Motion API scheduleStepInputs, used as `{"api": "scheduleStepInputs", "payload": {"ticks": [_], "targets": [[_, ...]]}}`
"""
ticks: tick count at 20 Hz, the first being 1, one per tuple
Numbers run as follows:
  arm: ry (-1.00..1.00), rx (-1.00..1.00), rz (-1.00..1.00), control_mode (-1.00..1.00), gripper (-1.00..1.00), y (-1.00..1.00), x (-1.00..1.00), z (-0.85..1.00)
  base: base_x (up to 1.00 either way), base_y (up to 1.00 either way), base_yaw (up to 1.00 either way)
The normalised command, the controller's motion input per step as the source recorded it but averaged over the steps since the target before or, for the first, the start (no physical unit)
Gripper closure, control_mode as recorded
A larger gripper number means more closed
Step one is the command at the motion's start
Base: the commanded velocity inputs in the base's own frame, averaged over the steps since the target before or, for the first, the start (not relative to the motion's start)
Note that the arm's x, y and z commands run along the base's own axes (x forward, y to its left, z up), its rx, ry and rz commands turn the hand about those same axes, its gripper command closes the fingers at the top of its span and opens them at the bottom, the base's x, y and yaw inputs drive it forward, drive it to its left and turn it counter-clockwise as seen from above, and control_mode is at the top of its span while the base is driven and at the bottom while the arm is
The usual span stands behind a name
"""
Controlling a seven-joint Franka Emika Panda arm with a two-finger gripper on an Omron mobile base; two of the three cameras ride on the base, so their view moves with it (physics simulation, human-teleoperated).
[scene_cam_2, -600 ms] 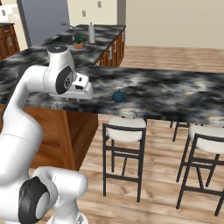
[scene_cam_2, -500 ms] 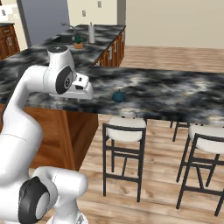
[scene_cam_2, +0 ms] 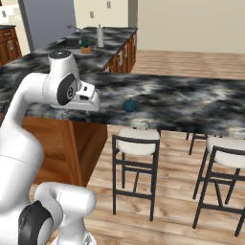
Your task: Pick the teapot and strainer and place them in the sink. Then turn on the water.
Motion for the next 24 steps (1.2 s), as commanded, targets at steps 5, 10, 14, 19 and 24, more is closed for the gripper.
{"api": "scheduleStepInputs", "payload": {"ticks": [5, 10, 14, 19, 24], "targets": [[0.0, 0.0, 0.0, -1.0, -1.0, 0.0, -0.33, 0.28, 0.0, 0.0, 0.0], [0.0, 0.0, 0.0, -1.0, -1.0, 0.0, -0.33, 0.47, 0.0, 0.0, 0.0], [0.01, 0.0, 0.0, -1.0, -1.0, -0.01, -0.18, 0.26, 0.0, 0.0, 0.0], [0.02, 0.0, 0.0, -1.0, -1.0, 0.0, -0.06, 0.01, 0.0, 0.0, 0.0], [0.02, 0.0, 0.0, -1.0, -1.0, 0.0, -0.01, 0.0, 0.0, 0.0, 0.0]]}}
